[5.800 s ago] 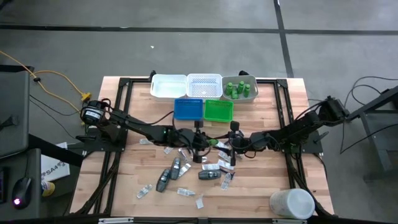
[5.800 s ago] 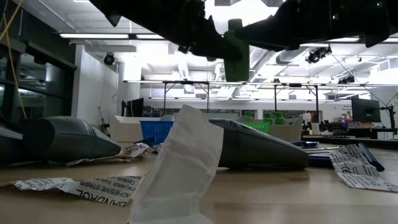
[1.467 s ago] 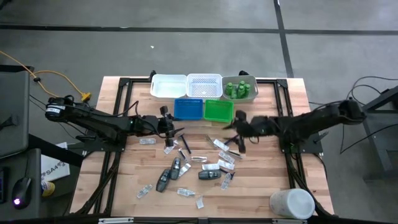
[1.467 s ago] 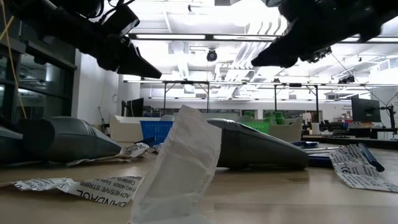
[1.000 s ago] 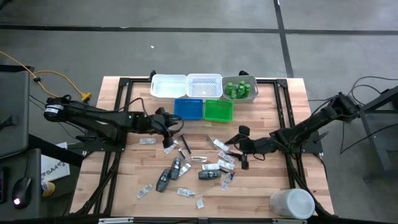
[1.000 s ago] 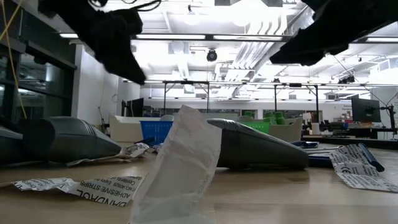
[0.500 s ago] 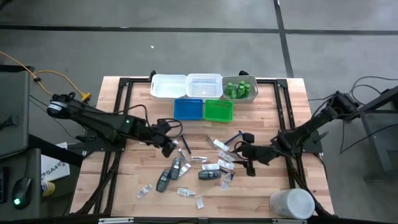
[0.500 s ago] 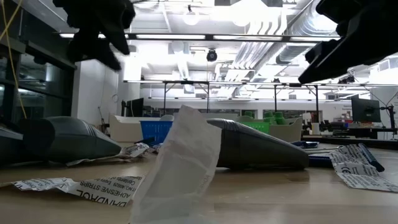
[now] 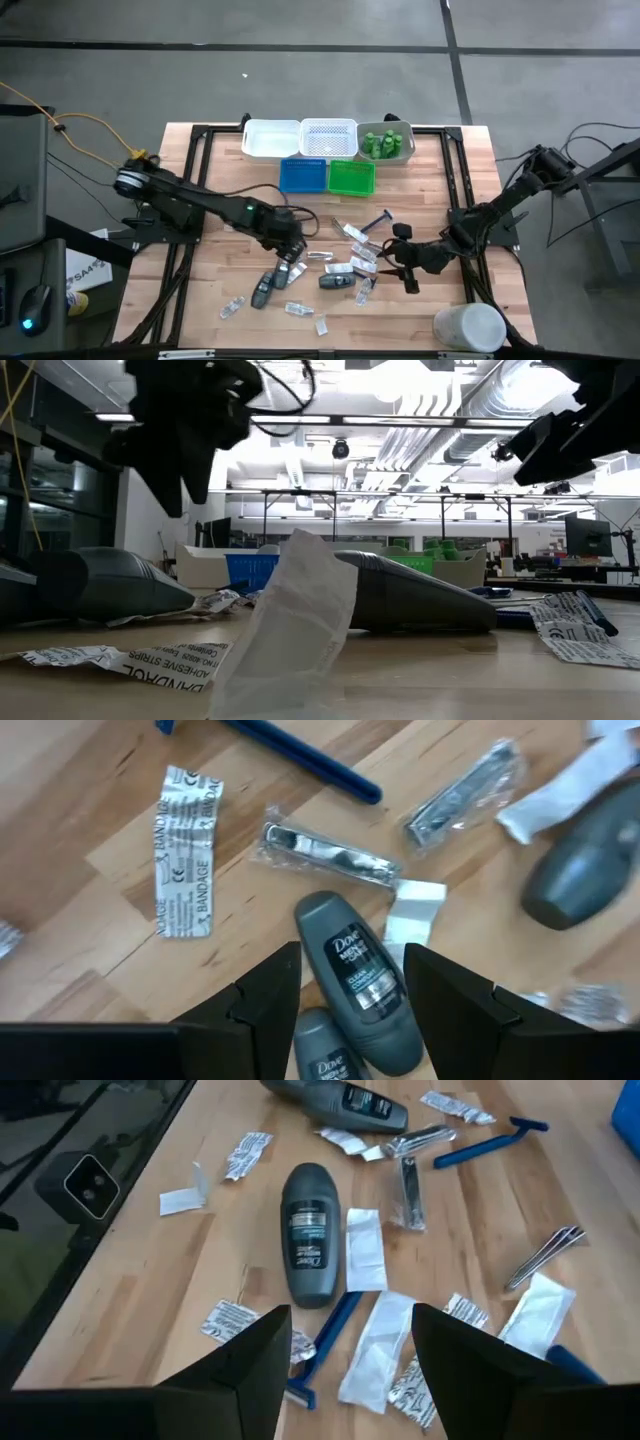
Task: Pick & Place Travel size toiletries
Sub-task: Put the black deodorant into the white basket
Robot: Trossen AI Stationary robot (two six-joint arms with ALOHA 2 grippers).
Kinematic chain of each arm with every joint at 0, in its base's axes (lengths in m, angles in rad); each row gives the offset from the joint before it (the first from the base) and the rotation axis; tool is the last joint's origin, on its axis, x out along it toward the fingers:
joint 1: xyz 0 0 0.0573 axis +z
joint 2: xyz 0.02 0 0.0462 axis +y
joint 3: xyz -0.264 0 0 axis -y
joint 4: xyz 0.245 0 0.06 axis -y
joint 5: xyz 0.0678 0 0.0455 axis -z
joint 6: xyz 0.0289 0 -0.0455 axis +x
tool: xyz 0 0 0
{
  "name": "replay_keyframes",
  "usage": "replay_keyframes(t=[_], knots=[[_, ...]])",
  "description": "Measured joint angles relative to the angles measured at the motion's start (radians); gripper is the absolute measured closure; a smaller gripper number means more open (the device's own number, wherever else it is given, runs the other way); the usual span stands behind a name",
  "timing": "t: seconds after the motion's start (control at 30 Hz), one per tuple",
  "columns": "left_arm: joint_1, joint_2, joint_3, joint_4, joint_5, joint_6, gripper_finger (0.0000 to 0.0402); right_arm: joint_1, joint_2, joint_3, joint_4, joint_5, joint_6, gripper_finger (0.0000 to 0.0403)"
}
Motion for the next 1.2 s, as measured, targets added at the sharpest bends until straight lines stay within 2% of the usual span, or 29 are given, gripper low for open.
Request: replay_keyframes(t=[0.1, 0.27, 0.67, 0.93, 1.07, 1.2], knots=[[-0.003, 0.086, 0.099, -0.095, -0.001, 0.0, 0.0224, 0.015, 0.0, 0.0, 0.0, 0.0, 0.026, 0.0202], [-0.009, 0.178, 0.191, -0.15, 0.011, 0.009, 0.0224, 0.041, 0.0, 0.0, -0.006, 0.0, 0.032, 0.0202], [-0.006, 0.195, 0.196, -0.182, 0.012, 0.009, 0.0224, 0.05, 0.0, 0.0, -0.004, 0.031, 0.001, 0.0202], [-0.006, 0.195, 0.196, -0.086, 0.039, 0.039, 0.0223, 0.05, 0.0, 0.0, -0.003, 0.027, 0.0, 0.0202], [-0.007, 0.195, 0.196, -0.068, 0.051, 0.038, 0.0201, 0.05, 0.0, 0.0, -0.003, 0.0, -0.024, 0.0202], [-0.002, 0.195, 0.196, -0.068, 0.062, 0.007, 0.0161, 0.05, 0.0, 0.0, -0.004, -0.035, -0.052, 0.0202]])
